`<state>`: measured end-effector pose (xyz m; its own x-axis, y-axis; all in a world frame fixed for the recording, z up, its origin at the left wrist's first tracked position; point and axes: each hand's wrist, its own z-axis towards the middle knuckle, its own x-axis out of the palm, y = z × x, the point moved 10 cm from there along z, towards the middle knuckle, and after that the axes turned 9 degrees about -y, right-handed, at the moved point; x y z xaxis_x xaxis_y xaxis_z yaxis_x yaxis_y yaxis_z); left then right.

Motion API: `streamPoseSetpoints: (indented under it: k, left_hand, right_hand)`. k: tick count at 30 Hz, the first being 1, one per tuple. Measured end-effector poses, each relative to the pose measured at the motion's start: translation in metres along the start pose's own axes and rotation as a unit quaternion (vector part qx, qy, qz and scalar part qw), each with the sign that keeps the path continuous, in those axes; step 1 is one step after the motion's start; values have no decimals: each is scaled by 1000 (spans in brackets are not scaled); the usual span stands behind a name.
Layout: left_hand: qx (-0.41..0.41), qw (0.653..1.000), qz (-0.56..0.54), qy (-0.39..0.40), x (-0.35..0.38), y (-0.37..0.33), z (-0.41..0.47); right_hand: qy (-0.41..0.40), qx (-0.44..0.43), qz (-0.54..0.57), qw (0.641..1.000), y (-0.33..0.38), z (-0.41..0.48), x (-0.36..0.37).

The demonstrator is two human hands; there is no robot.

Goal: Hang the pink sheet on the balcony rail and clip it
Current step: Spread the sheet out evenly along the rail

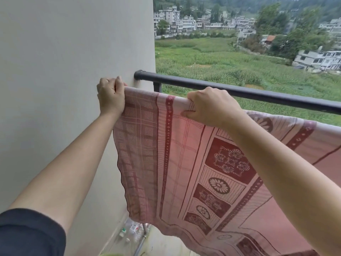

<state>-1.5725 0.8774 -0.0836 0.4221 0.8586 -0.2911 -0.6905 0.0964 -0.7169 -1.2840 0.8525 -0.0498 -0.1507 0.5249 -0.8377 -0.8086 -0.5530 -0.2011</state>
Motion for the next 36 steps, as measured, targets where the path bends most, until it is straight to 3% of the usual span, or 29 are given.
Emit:
streamPoseSetpoints:
  k: [6, 10, 15, 18, 24, 29, 32, 34, 36]
  left_hand:
    - [15, 998, -22, -64, -9, -8, -20]
    - [-9, 993, 112, -47, -15, -8, -23]
    - [-89, 984, 146, -47, -16, -24, -42]
    - [-10, 982, 191, -4, 1, -66, -77]
    - [175, 970, 154, 75, 42, -186, -192]
    - [231, 954, 114, 155, 65, -281, -297]
    - [210, 950, 116, 199, 75, -328, -351]
    - [195, 949, 123, 214, 77, -352, -377]
    - [240, 934, 125, 232, 81, -380, -402]
  right_hand:
    - [-41, 3, -27, 999, 2, -8, -9]
    - [-98, 6, -57, 994, 9, -19, -16]
    - [-128, 19, -37, 991, -4, -58, -28]
    - [-129, 49, -48, 989, -36, -97, -43]
    - [-107, 159, -112, 975, -130, -209, -76]
    - [-40, 254, -169, 951, -219, -354, -113]
    - [-27, 274, -187, 943, -242, -422, -146]
    - [-18, 297, -162, 941, -253, -456, -161]
    - [-21, 344, -100, 933, -267, -483, -170]
